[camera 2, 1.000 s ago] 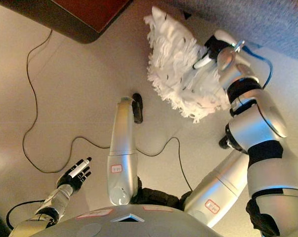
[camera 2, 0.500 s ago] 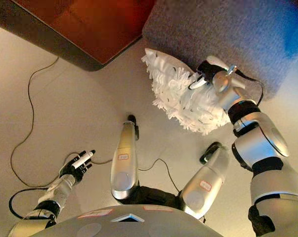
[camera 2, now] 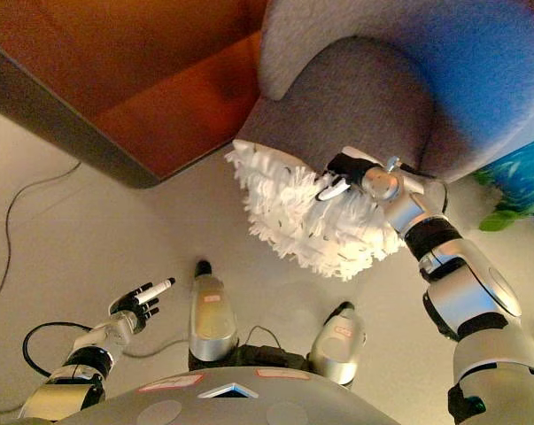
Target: Pick up the pillow and put it on the sofa.
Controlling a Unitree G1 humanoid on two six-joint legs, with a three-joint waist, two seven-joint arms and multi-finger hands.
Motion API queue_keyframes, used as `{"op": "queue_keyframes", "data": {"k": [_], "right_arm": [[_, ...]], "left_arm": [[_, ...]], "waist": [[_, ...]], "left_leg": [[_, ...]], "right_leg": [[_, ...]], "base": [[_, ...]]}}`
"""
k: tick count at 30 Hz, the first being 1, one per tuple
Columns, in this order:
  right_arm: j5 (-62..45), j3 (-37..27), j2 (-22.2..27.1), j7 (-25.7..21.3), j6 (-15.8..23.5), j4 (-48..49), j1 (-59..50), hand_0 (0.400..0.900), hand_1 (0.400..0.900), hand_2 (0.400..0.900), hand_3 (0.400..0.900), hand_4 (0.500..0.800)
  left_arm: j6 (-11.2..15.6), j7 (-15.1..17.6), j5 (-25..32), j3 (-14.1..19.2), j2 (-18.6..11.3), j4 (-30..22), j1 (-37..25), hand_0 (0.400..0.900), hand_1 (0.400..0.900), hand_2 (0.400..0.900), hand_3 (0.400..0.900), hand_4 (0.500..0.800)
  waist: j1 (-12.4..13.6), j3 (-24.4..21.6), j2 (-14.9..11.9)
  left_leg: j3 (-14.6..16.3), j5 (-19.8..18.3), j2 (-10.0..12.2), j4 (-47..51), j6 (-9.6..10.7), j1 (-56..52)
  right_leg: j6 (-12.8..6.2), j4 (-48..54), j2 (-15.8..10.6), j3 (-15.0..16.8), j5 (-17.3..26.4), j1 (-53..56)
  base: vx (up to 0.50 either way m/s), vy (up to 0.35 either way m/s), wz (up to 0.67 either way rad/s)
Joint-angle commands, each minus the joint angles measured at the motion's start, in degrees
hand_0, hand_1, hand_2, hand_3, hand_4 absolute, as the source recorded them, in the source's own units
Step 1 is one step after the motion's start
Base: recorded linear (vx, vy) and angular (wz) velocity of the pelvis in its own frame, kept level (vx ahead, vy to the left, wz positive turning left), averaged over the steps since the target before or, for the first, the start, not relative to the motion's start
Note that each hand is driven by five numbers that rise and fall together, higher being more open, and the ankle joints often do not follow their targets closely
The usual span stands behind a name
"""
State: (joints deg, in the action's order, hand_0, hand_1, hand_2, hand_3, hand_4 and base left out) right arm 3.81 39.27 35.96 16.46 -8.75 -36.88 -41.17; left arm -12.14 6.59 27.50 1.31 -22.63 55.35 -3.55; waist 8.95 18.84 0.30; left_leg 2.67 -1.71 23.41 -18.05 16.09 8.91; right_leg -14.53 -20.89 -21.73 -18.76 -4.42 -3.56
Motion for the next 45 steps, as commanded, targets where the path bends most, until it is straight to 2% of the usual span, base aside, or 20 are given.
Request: {"op": "queue_keyframes", "data": {"k": [1, 4, 7, 8, 10, 12, 14, 17, 18, 19, 22, 24, 25, 28, 31, 34, 35, 40, 43, 45], "right_arm": [[-5.0, -5.9, 4.3, 0.5, 5.0, 7.3, -3.8, 0.4, 0.4, 0.4, 0.4, 0.5], [-4.7, -5.2, 4.6, 1.3, 7.5, 6.9, -3.9, 0.4, 0.4, 0.4, 0.4, 0.5], [-3.9, -4.3, 5.5, 3.0, 8.9, 6.2, -5.7, 0.4, 0.4, 0.4, 0.4, 0.5], [-4.1, -4.3, 6.1, 3.3, 9.4, 6.4, -5.7, 0.4, 0.4, 0.4, 0.4, 0.5], [-3.7, -4.7, 7.1, 3.1, 11.0, 6.2, -4.9, 0.4, 0.4, 0.4, 0.4, 0.5], [-4.9, -5.7, 8.4, 2.8, 10.5, 6.3, -4.0, 0.4, 0.4, 0.4, 0.4, 0.5], [-6.5, -7.3, 9.7, 2.8, 8.9, 5.5, -3.6, 0.4, 0.4, 0.4, 0.4, 0.5], [-8.6, -9.0, 11.6, 2.7, 8.5, 4.1, -3.3, 0.4, 0.4, 0.4, 0.4, 0.5], [-8.7, -9.3, 12.1, 2.9, 8.4, 3.7, -3.4, 0.4, 0.4, 0.4, 0.4, 0.5], [-8.1, -9.9, 12.0, 3.6, 9.4, 2.1, -4.3, 0.4, 0.4, 0.4, 0.4, 0.5], [-7.4, -11.0, 13.3, 3.7, 10.3, 3.5, -3.8, 0.4, 0.4, 0.4, 0.4, 0.5], [-6.3, -13.5, 13.0, 3.7, 10.5, 7.5, -0.6, 0.4, 0.4, 0.4, 0.4, 0.5], [-5.8, -14.0, 12.8, 3.6, 10.4, 8.4, 0.0, 0.4, 0.4, 0.4, 0.4, 0.5], [-6.5, -14.4, 13.1, 4.9, 9.7, 9.0, -0.6, 0.4, 0.4, 0.4, 0.4, 0.5], [-6.3, -12.5, 13.6, 6.8, 10.4, 7.4, -4.3, 0.4, 0.4, 0.4, 0.4, 0.5], [-5.1, -10.2, 14.7, 7.4, 10.9, 6.5, -7.9, 0.4, 0.4, 0.4, 0.4, 0.5], [-5.4, -10.7, 15.5, 8.2, 10.4, 6.1, -8.4, 0.4, 0.4, 0.4, 0.4, 0.5], [-8.8, -8.3, 18.4, 9.6, 12.7, -3.7, -12.9, 0.4, 0.4, 0.4, 0.4, 0.5], [-8.5, -6.3, 18.9, 11.4, 15.2, -11.9, -16.7, 0.4, 0.4, 0.4, 0.4, 0.5], [-7.5, -4.7, 18.8, 12.5, 14.4, -15.8, -19.3, 0.4, 0.4, 0.4, 0.4, 0.5]], "left_arm": [[-0.1, 3.0, -3.9, -6.3, -3.8, 3.6, -3.1, 0.9, 0.9, 0.9, 0.9, 0.8], [1.7, 4.9, -3.3, -6.3, -2.4, 6.8, -4.1, 0.9, 0.9, 0.9, 0.9, 0.8], [2.2, 6.0, -2.2, -5.3, -0.9, 6.9, -3.2, 0.9, 0.9, 0.9, 0.9, 0.8], [3.5, 5.2, -2.3, -4.9, -0.6, 8.2, -2.6, 0.9, 0.9, 0.9, 0.9, 0.8], [8.5, 1.8, -4.3, -2.3, 0.0, 13.6, 0.1, 0.9, 0.9, 0.9, 0.9, 0.8], [12.5, -1.5, -6.3, -0.4, 0.0, 15.9, 3.4, 0.9, 0.9, 0.9, 0.9, 0.8], [14.1, -3.3, -9.3, -0.5, -0.4, 16.2, 4.8, 0.9, 0.9, 0.9, 0.9, 0.8], [14.6, -3.0, -11.2, -1.2, -0.9, 15.6, 5.3, 0.9, 0.9, 0.9, 0.9, 0.8], [14.7, -2.9, -11.6, -1.2, -1.2, 15.5, 5.2, 0.9, 0.9, 0.9, 0.9, 0.8], [14.0, -3.1, -12.4, -0.6, -1.5, 15.0, 5.1, 0.9, 0.9, 0.9, 0.9, 0.8], [12.5, -4.2, -12.4, -1.6, -3.2, 13.3, 4.3, 0.9, 0.9, 0.9, 0.9, 0.8], [11.5, -3.9, -10.7, -1.8, -4.1, 12.7, 2.7, 0.9, 0.9, 0.9, 0.9, 0.8], [11.7, -4.3, -10.8, -1.7, -4.2, 12.7, 2.6, 0.9, 0.9, 0.9, 0.9, 0.8], [12.3, -4.5, -12.2, -2.5, -4.9, 12.4, 3.1, 0.9, 0.9, 0.9, 0.9, 0.8], [12.1, -3.9, -12.1, -2.6, -5.1, 12.4, 2.9, 0.9, 0.9, 0.9, 0.9, 0.8], [11.8, -3.0, -10.7, -2.2, -5.2, 12.3, 2.6, 0.9, 0.9, 0.9, 0.9, 0.8], [11.1, -2.9, -10.4, -1.7, -5.7, 11.8, 2.7, 0.9, 0.9, 0.9, 0.9, 0.8], [13.2, -2.1, -10.8, 1.2, -5.6, 13.7, 6.6, 0.9, 0.9, 0.9, 0.9, 0.8], [14.5, -2.4, -11.1, 1.7, -5.1, 15.7, 8.0, 0.9, 0.9, 0.9, 0.9, 0.8], [15.8, -3.0, -11.4, 1.4, -4.9, 16.8, 8.8, 0.9, 0.9, 0.9, 0.9, 0.8]], "waist": [[-1.4, -7.2, -1.7], [-2.6, -8.6, -2.4], [-2.3, -8.6, -3.9], [-1.9, -8.5, -4.4], [-0.6, -8.2, -5.5], [1.4, -8.2, -5.2], [3.4, -8.5, -4.6], [5.9, -9.1, -4.9], [6.4, -9.3, -4.7], [6.2, -9.7, -5.4], [5.2, -10.0, -6.9], [4.6, -10.0, -7.4], [4.3, -10.0, -6.9], [2.5, -10.6, -6.4], [1.4, -10.7, -6.7], [-0.3, -9.8, -7.3], [-0.4, -9.2, -7.5], [2.5, -9.6, -8.6], [4.2, -10.6, -8.6], [5.3, -11.1, -8.1]], "left_leg": [[4.2, 7.7, -0.2, 8.1, -4.3, -5.9], [4.3, 10.2, 1.5, 12.0, -3.7, -9.2], [1.7, 19.8, 4.4, 6.2, -1.1, -7.8], [0.0, 20.1, 4.4, 3.6, -2.0, -6.3], [-3.1, 18.1, 1.8, 0.8, -3.9, -4.1], [-2.6, 16.7, -1.3, 1.7, -3.9, -1.8], [0.1, 18.1, -3.6, 5.0, -2.9, 1.5], [0.9, 20.8, -7.2, 9.1, -1.9, 7.0], [1.4, 21.1, -8.2, 10.2, -2.8, 8.0], [2.2, 15.5, -9.6, 8.7, -5.2, 7.8], [2.2, 6.7, -11.6, -3.1, -9.5, 11.2], [2.3, 4.6, -14.0, -0.6, -11.3, 8.1], [2.2, 4.2, -14.4, -0.1, -11.9, 7.0], [2.3, 3.6, -16.2, 3.1, -13.1, 2.1], [2.8, 3.4, -16.1, 7.3, -12.4, -3.0], [1.6, 1.0, -15.0, 7.9, -11.7, -4.6], [0.4, -0.1, -14.4, 6.8, -11.9, -4.2], [-0.6, 3.1, -11.7, 9.3, -10.1, -3.9], [-1.1, 5.4, -11.5, 13.5, -9.2, -4.5], [-2.0, 6.5, -11.7, 15.2, -8.6, -4.6]], "right_leg": [[1.38, 4.0, 0.1, 3.5, 5.4, -0.3], [3.28, 3.5, 4.1, 4.0, 2.6, 0.7], [6.12, 5.3, 7.9, 3.6, 1.8, 3.2], [6.78, 6.0, 8.2, 3.8, 1.6, 3.9], [7.59, 7.1, 8.9, 3.2, 0.8, 6.0], [8.01, 8.0, 10.2, 0.2, -0.3, 8.7], [7.75, 9.4, 11.0, -3.9, -1.1, 12.2], [7.19, 11.4, 12.8, -5.9, -4.3, 18.0], [7.18, 12.1, 13.0, -6.3, -4.1, 18.9], [7.21, 11.7, 12.1, -4.8, -4.3, 18.9], [6.12, 8.7, 9.2, -1.8, -2.9, 18.2], [3.51, -2.0, 3.5, 1.4, 9.6, 13.8], [3.4, -4.6, 3.0, 2.9, 10.9, 12.2], [3.99, -2.8, 6.8, 5.4, 10.8, 8.1], [4.74, 7.2, 6.7, 2.0, 11.1, 4.7], [4.04, 14.2, 6.0, 5.0, 14.7, -2.1], [3.99, 12.7, 6.3, 6.6, 13.4, -2.7], [5.31, 14.3, 9.6, 2.4, 7.3, 2.6], [5.38, 17.1, 10.7, 0.3, 6.2, 6.0], [5.89, 17.4, 11.3, -0.8, 5.3, 7.2]], "base": [[0.07, -0.159, -0.09], [0.07, -0.213, -0.18], [0.11, -0.256, -0.32], [0.2, -0.233, -0.34], [0.27, -0.195, -0.42], [0.37, -0.1, -0.09], [0.45, 0.002, 0.23], [0.5, 0.092, 0.09], [0.52, 0.203, -0.02], [0.43, 0.255, -0.04], [0.34, 0.22, -0.1], [0.42, 0.246, -0.33], [0.47, 0.196, -0.09], [0.42, 0.039, 0.23], [0.38, -0.181, 0.28], [0.24, -0.289, 0.61], [0.23, -0.284, 0.8], [0.23, -0.214, 0.43], [0.24, -0.094, 0.25], [0.19, -0.057, 0.24]]}}
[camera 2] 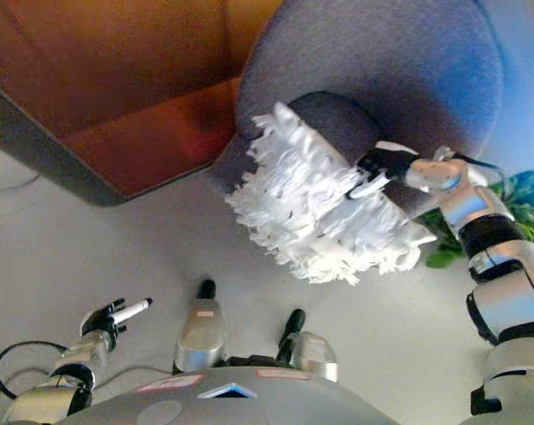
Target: Pick up the pillow and put it on the sofa.
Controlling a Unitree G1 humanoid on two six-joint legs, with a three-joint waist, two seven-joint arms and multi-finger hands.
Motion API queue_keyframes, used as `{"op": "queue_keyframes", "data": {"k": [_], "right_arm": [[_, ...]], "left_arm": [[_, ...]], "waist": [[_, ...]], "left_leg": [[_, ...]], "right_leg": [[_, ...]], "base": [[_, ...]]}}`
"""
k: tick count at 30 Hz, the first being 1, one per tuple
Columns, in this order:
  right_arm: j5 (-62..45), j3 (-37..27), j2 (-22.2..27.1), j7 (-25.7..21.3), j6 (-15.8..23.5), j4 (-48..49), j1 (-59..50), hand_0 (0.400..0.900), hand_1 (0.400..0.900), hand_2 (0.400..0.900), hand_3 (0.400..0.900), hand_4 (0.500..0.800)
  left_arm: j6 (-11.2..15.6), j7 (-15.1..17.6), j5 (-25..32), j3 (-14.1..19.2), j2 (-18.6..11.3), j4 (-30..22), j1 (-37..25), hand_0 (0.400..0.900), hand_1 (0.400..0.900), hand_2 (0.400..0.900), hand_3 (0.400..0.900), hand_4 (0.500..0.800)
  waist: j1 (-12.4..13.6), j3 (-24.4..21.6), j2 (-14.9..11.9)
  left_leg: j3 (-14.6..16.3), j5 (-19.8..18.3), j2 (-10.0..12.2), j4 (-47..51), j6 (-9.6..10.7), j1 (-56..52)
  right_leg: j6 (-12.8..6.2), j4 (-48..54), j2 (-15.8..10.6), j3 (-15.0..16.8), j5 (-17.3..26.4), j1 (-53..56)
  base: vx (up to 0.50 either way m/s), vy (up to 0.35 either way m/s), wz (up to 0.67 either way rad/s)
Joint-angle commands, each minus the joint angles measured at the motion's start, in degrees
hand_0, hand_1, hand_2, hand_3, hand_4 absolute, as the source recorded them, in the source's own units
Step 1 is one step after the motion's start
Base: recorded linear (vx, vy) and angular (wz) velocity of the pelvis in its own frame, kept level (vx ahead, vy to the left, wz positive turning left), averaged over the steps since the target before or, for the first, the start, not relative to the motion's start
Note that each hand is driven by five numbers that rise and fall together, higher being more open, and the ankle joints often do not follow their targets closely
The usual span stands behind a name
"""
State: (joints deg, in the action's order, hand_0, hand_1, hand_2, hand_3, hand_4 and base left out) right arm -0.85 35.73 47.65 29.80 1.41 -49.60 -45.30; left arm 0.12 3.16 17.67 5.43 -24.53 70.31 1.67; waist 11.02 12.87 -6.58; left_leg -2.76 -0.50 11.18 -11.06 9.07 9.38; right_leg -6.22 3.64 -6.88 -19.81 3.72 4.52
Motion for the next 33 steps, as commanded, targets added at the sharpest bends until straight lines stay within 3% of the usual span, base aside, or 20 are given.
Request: {"op": "queue_keyframes", "data": {"k": [1, 4, 12, 15, 16, 22, 28, 33], "right_arm": [[-2.4, -0.9, 7.1, -0.7, 3.8, -4.1, -15.7, 0.4, 0.4, 0.4, 0.4, 0.5], [-1.5, -0.5, 6.5, 0.0, 2.0, -8.7, -18.0, 0.4, 0.4, 0.4, 0.4, 0.5], [0.7, -0.7, 6.0, -3.7, -4.4, -15.7, -22.2, 0.4, 0.4, 0.4, 0.4, 0.5], [1.7, -1.1, 6.2, -9.5, -7.0, -17.9, -24.4, 0.418, 0.418, 0.418, 0.418, 0.511], [2.2, -1.4, 6.3, -11.0, -8.2, -18.1, -24.9, 0.9, 0.9, 0.9, 0.9, 0.8], [3.5, -0.8, 7.1, -13.2, -12.5, -19.3, -26.8, 0.9, 0.9, 0.9, 0.9, 0.8], [5.6, -1.5, 8.1, -13.1, -13.9, -20.0, -25.8, 0.9, 0.9, 0.9, 0.9, 0.8], [7.9, -1.4, 9.7, -16.0, -17.1, -20.7, -25.6, 0.9, 0.9, 0.9, 0.9, 0.8]], "left_arm": [[4.0, 0.4, -1.5, -2.9, -2.8, 2.1, 3.9, 0.9, 0.9, 0.9, 0.9, 0.8], [4.9, -0.2, -1.5, -3.2, -2.9, 2.6, 4.5, 0.9, 0.9, 0.9, 0.9, 0.8], [7.3, -2.5, -0.7, -4.4, -3.3, 2.7, 5.2, 0.9, 0.9, 0.9, 0.9, 0.8], [8.2, -3.5, 0.9, -5.7, -3.6, 2.1, 4.7, 0.9, 0.9, 0.9, 0.9, 0.8], [8.4, -3.9, 1.1, -5.8, -3.7, 1.9, 4.6, 0.9, 0.9, 0.9, 0.9, 0.8], [8.7, -4.5, 3.2, -7.0, -3.3, 0.3, 4.8, 0.9, 0.9, 0.9, 0.9, 0.8], [8.5, -4.2, 4.2, -7.8, -2.7, -1.7, 5.4, 0.9, 0.9, 0.9, 0.9, 0.8], [7.3, -4.3, 5.2, -8.2, -2.5, -3.2, 5.4, 0.9, 0.9, 0.9, 0.9, 0.8]], "waist": [[3.7, -5.2, -1.1], [5.1, -5.1, -0.1], [7.6, -2.6, 2.2], [8.4, -1.0, 3.8], [8.6, -0.6, 4.3], [8.6, 1.5, 6.8], [7.9, 1.7, 7.7], [7.3, 1.4, 7.6]], "left_leg": [[3.1, 5.7, 0.5, 8.8, -1.4, -5.0], [1.7, 6.9, 0.3, 10.5, -0.8, -4.7], [-1.0, 8.5, 0.2, 10.9, 0.0, -2.2], [-2.3, 9.3, 0.0, 10.9, 0.2, -0.2], [-2.7, 9.5, 0.0, 10.8, 0.2, 0.4], [-4.2, 10.0, -0.1, 9.9, 0.2, 2.3], [-4.1, 9.8, 0.3, 9.3, 0.2, 1.8], [-3.8, 9.9, 0.3, 9.3, 0.2, 1.3]], "right_leg": [[-2.23, -7.1, -3.4, -0.1, -3.2, -0.6], [-1.56, -7.3, -2.8, -1.3, -4.6, 0.2], [-0.1, -8.8, -2.1, -3.3, -6.7, -0.1], [0.5, -9.8, -1.9, -3.7, -7.4, -1.4], [0.66, -10.1, -1.8, -3.8, -7.6, -1.7], [1.4, -12.1, -2.1, -3.7, -8.3, -4.3], [1.75, -12.8, -2.0, -2.8, -8.8, -3.9], [1.8, -12.2, -1.8, -2.4, -8.7, -3.2]], "base": [[0.14, -0.038, 0.21], [0.14, -0.05, 0.26], [0.04, -0.066, 0.17], [-0.05, -0.058, 0.16], [-0.09, -0.045, 0.15], [-0.07, -0.003, 0.03], [0.01, 0.006, -0.05], [0.0, 0.004, -0.07]]}}
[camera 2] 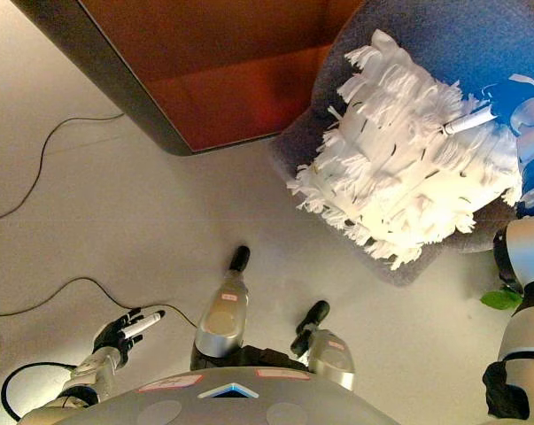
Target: Pick up the pillow and put it on the sofa.
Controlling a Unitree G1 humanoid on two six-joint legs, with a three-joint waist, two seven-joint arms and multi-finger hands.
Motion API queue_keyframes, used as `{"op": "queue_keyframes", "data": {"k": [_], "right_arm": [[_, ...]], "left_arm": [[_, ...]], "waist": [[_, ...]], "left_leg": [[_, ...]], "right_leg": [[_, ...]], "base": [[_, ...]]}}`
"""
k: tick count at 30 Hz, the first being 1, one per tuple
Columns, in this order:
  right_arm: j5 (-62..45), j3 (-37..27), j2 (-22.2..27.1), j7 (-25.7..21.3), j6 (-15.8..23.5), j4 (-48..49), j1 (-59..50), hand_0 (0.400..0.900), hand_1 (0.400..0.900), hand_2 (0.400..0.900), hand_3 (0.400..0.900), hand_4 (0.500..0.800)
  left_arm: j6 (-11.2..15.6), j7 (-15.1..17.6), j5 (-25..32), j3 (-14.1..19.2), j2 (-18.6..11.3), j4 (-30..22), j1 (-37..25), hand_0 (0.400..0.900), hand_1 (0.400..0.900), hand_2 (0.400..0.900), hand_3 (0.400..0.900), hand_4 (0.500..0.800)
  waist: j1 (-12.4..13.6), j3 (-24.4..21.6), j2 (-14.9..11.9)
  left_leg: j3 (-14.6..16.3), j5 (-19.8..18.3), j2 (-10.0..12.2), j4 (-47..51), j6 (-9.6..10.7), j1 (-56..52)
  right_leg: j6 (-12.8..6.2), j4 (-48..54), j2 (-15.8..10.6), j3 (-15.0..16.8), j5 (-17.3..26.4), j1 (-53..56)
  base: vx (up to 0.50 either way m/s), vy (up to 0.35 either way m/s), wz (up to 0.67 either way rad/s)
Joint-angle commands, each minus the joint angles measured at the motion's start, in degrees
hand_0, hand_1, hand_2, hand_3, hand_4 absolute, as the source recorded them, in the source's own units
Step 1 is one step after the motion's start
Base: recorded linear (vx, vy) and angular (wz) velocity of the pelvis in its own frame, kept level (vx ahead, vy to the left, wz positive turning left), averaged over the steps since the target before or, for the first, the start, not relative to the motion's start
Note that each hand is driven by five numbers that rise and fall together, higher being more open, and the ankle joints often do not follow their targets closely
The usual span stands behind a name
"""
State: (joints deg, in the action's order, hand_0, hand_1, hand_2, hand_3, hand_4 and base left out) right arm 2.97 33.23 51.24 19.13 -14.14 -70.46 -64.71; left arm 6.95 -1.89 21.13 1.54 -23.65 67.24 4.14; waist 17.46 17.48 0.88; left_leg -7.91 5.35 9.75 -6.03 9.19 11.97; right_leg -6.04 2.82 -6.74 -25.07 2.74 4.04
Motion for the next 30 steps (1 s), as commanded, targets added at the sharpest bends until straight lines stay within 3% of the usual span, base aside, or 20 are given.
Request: {"op": "queue_keyframes", "data": {"k": [1, 6, 13, 19, 23, 26, 30], "right_arm": [[4.4, 1.1, 6.6, -6.1, -2.0, 0.0, -6.1, 0.9, 0.9, 0.9, 0.9, 0.8], [5.0, 0.1, 9.4, -10.3, -4.5, -0.7, -5.5, 0.9, 0.9, 0.9, 0.9, 0.8], [5.0, -0.6, 12.3, -12.3, -5.5, -1.1, -5.5, 0.9, 0.9, 0.9, 0.9, 0.8], [4.1, 0.7, 15.3, -11.3, -3.6, -0.4, -6.8, 0.9, 0.9, 0.9, 0.9, 0.8], [-1.4, 1.0, 16.5, -8.2, 0.6, 2.3, -6.9, 0.9, 0.9, 0.9, 0.9, 0.8], [-3.9, -1.8, 16.6, -8.0, 2.9, 7.8, -2.3, 0.9, 0.9, 0.9, 0.9, 0.8], [-10.9, -12.6, 14.3, -8.5, 2.1, 22.3, 13.2, 0.9, 0.9, 0.9, 0.9, 0.8]], "left_arm": [[0.3, 0.9, 1.8, -4.4, -3.4, -0.4, 3.1, 0.9, 0.9, 0.9, 0.9, 0.8], [0.1, 1.5, 1.6, -4.6, -2.8, -0.4, 4.0, 0.9, 0.9, 0.9, 0.9, 0.8], [-0.6, 2.1, 2.0, -5.0, -2.1, -0.1, 4.2, 0.9, 0.9, 0.9, 0.9, 0.8], [-1.0, 1.8, 1.5, -4.9, -1.9, 0.6, 4.3, 0.9, 0.9, 0.9, 0.9, 0.8], [-1.3, 0.7, 2.5, -4.3, -1.8, 0.8, 3.8, 0.9, 0.9, 0.9, 0.9, 0.8], [-1.4, 0.6, 1.9, -3.6, -1.4, 0.8, 2.9, 0.9, 0.9, 0.9, 0.9, 0.8], [-3.6, 2.1, 2.1, -2.0, -1.1, -0.6, 1.2, 0.9, 0.9, 0.9, 0.9, 0.8]], "waist": [[0.8, -3.3, 0.1], [0.1, -4.7, -0.6], [-1.0, -6.9, -1.5], [-2.5, -9.4, -2.7], [-4.3, -10.9, -3.7], [-5.8, -11.8, -4.2], [-9.1, -12.6, -4.5]], "left_leg": [[1.5, 4.0, 1.8, 4.3, 0.1, -1.4], [2.0, 3.8, 1.9, 4.1, 0.1, -2.3], [3.1, 3.6, 1.6, 4.7, -0.1, -4.0], [4.4, 3.2, 1.1, 5.7, -0.6, -6.0], [5.8, 2.5, 0.8, 6.3, -0.9, -8.0], [7.1, 1.8, 0.7, 6.9, -1.1, -9.7], [10.0, 1.2, 0.7, 8.6, -1.4, -12.6]], "right_leg": [[1.61, -11.3, -2.0, 3.0, -7.8, -2.5], [1.62, -10.7, -1.7, 3.5, -7.8, -1.1], [1.41, -9.2, -1.6, 4.2, -7.4, 0.9], [1.02, -7.8, -1.6, 5.0, -6.8, 2.4], [0.63, -7.3, -1.8, 6.2, -6.1, 2.7], [0.25, -6.8, -2.0, 6.8, -5.6, 2.8], [-0.22, -6.2, -1.9, 8.4, -4.7, 2.7]], "base": [[0.01, 0.0, -0.1], [0.05, -0.002, -0.1], [0.02, 0.023, -0.09], [0.0, 0.046, -0.1], [-0.06, 0.069, -0.16], [-0.09, 0.066, -0.18], [-0.1, 0.042, -0.21]]}}
